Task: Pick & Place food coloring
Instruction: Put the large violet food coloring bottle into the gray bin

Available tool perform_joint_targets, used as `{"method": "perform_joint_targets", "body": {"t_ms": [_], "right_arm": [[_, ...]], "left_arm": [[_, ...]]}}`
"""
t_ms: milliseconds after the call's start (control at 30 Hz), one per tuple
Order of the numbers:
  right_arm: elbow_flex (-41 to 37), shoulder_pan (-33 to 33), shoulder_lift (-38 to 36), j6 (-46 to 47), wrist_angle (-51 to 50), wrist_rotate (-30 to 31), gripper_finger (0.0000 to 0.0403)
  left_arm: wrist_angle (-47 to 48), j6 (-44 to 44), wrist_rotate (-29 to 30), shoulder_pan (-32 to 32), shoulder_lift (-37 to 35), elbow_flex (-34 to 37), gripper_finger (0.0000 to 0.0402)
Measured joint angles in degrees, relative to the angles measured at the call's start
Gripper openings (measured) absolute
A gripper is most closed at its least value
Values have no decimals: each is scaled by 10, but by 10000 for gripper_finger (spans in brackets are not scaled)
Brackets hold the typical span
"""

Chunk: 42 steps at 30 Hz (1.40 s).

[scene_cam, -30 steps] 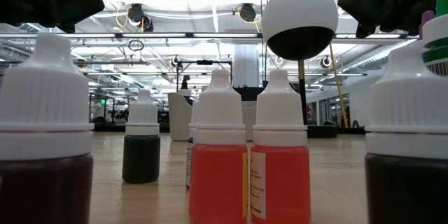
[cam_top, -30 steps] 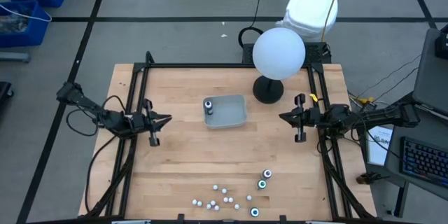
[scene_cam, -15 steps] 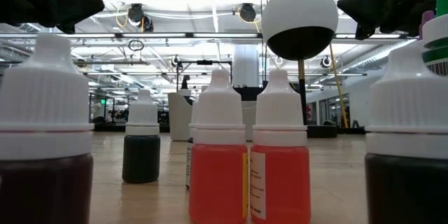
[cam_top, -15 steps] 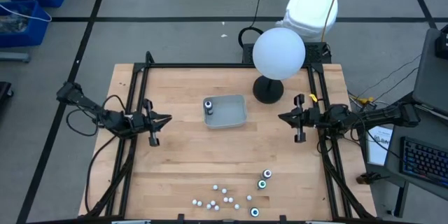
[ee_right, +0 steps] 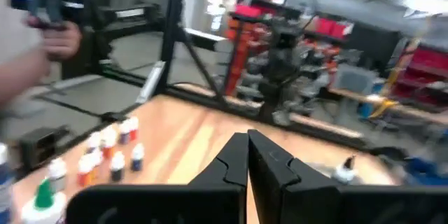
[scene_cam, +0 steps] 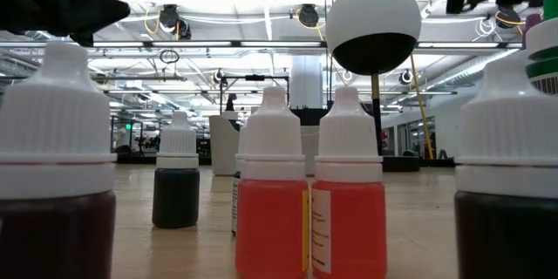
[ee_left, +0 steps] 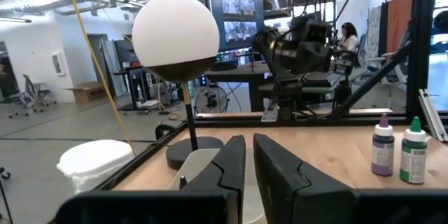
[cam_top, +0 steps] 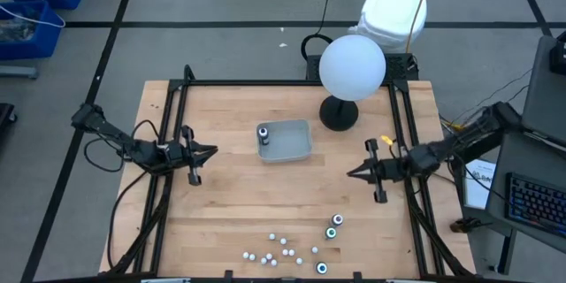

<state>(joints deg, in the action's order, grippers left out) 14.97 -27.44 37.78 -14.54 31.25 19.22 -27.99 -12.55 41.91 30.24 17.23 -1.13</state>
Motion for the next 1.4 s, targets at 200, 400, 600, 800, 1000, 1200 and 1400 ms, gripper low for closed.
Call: {"method": "perform_joint_targets", "body": {"t_ms": [200, 400, 600, 800, 1000, 1200, 1400], "right_arm": [[71, -100, 73, -12, -48, 145, 62], [162, -197, 126, 43, -166, 242, 145], [173, -277, 167, 117, -205, 242, 200], [155, -293, 227, 143, -168, 242, 220], [151, -293, 277, 155, -123, 242, 234], [151, -272, 309, 193, -97, 242, 240], [151, -233, 335, 245, -98, 200, 241]], "left_arm": [[30, 32, 0, 0, 0, 0, 40], [34, 42, 0, 0, 0, 0, 40], [39, 41, 0, 0, 0, 0, 40], [38, 41, 0, 0, 0, 0, 40], [38, 41, 0, 0, 0, 0, 40], [38, 37, 0, 0, 0, 0, 40], [38, 37, 0, 0, 0, 0, 40]]}}
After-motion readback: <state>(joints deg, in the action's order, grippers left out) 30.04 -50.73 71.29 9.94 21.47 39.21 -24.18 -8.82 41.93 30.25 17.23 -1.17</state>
